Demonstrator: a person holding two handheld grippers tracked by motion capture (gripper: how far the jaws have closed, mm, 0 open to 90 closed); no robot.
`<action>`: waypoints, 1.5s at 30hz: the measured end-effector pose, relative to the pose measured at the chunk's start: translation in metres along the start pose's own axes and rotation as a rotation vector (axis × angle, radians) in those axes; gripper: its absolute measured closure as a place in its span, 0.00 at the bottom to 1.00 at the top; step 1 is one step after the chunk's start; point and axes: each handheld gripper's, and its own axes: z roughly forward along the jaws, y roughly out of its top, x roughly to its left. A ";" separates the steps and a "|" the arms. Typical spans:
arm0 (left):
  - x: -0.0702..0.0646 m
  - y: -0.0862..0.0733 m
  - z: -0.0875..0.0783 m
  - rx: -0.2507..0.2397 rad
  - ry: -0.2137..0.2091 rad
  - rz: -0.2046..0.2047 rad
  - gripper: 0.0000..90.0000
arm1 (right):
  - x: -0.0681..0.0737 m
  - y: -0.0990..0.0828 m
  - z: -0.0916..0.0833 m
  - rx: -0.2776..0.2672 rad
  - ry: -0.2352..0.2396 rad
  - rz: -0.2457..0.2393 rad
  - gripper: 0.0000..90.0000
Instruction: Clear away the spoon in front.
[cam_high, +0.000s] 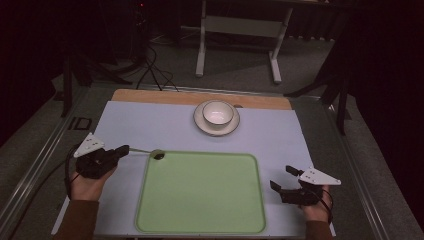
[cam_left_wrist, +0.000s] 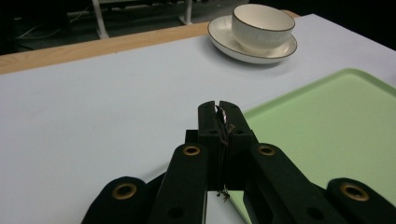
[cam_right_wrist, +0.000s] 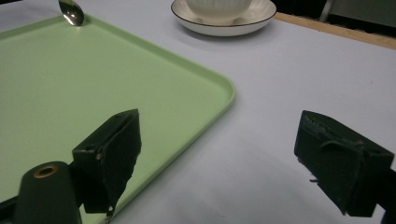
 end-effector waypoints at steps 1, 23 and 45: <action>0.000 0.000 0.000 0.002 0.003 -0.002 0.99 | 0.000 0.000 0.000 0.000 0.000 0.000 0.16; 0.002 0.033 0.058 -0.188 0.028 -0.016 0.97 | 0.000 0.000 0.001 0.006 0.001 0.002 0.16; -0.007 0.038 0.029 -0.047 -0.102 0.006 0.98 | 0.000 0.000 0.001 0.010 0.002 0.002 0.16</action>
